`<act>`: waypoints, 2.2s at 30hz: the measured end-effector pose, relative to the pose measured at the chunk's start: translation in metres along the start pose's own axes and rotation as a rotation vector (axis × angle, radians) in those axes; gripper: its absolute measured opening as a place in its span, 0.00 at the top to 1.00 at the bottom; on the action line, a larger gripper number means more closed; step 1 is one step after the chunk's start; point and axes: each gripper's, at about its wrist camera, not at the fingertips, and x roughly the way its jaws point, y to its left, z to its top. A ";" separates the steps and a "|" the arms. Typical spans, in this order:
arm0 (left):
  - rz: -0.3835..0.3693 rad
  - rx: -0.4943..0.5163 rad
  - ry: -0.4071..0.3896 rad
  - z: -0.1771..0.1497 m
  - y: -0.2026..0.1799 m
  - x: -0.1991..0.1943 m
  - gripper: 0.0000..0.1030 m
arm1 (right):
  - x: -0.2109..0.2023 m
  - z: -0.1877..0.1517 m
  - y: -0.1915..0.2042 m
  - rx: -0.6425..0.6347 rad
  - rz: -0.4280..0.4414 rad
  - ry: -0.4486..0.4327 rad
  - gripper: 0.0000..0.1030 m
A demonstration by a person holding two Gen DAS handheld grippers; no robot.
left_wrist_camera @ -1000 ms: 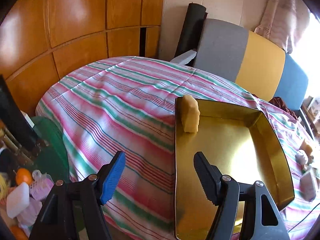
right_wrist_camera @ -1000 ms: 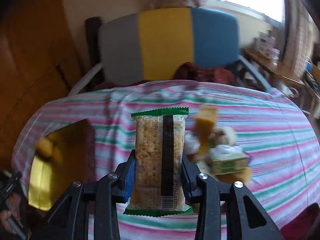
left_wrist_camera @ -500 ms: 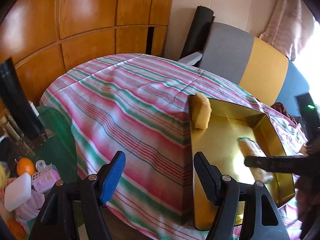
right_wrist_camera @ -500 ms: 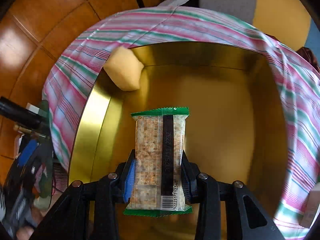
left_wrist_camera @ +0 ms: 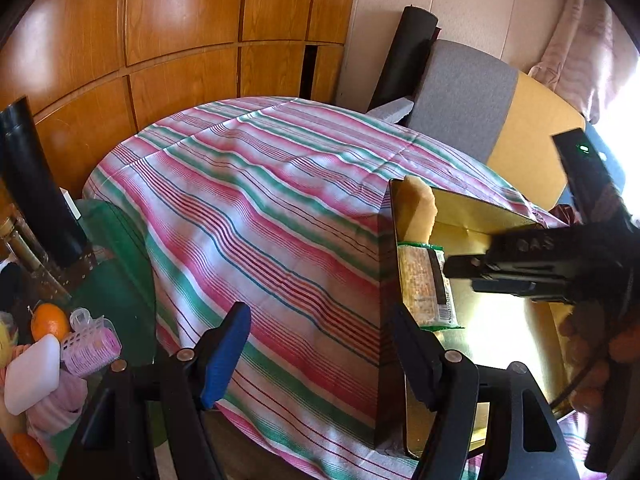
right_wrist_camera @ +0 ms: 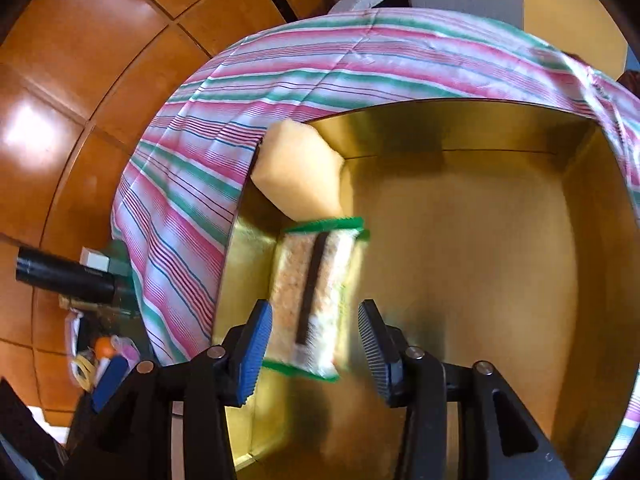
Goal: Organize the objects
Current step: 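Lower the cracker packet into the gold tray and open the right gripper, then move both grippers back from the tray to the pile of items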
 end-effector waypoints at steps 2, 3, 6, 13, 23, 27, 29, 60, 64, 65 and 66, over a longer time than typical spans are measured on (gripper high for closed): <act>-0.001 0.005 -0.001 -0.001 -0.002 -0.001 0.31 | -0.005 -0.007 0.001 -0.036 -0.042 -0.021 0.56; -0.001 0.009 -0.004 -0.001 -0.003 -0.002 0.31 | -0.006 -0.010 0.002 -0.052 -0.064 -0.029 0.56; 0.000 0.018 -0.015 0.001 -0.006 -0.007 0.31 | -0.018 -0.019 0.002 -0.097 -0.120 -0.057 0.56; -0.003 0.048 -0.036 0.002 -0.016 -0.018 0.31 | -0.043 -0.043 -0.002 -0.182 -0.245 -0.158 0.56; -0.038 0.114 -0.061 0.001 -0.044 -0.034 0.30 | -0.088 -0.083 -0.020 -0.227 -0.349 -0.295 0.54; -0.057 0.145 -0.065 0.000 -0.060 -0.039 0.30 | -0.104 -0.100 -0.028 -0.242 -0.372 -0.334 0.48; -0.066 0.163 -0.067 -0.001 -0.068 -0.041 0.30 | -0.112 -0.108 -0.031 -0.251 -0.382 -0.352 0.45; -0.358 0.507 0.006 -0.023 -0.245 -0.057 0.22 | -0.298 -0.238 -0.334 0.567 -0.786 -0.586 0.34; -0.419 0.573 0.060 -0.034 -0.292 -0.055 0.22 | -0.313 -0.271 -0.377 0.856 -0.666 -0.636 0.34; -0.441 0.587 0.083 -0.038 -0.306 -0.053 0.22 | -0.315 -0.275 -0.380 0.881 -0.657 -0.642 0.34; -0.460 0.597 0.105 -0.042 -0.318 -0.051 0.22 | -0.317 -0.278 -0.383 0.898 -0.650 -0.643 0.34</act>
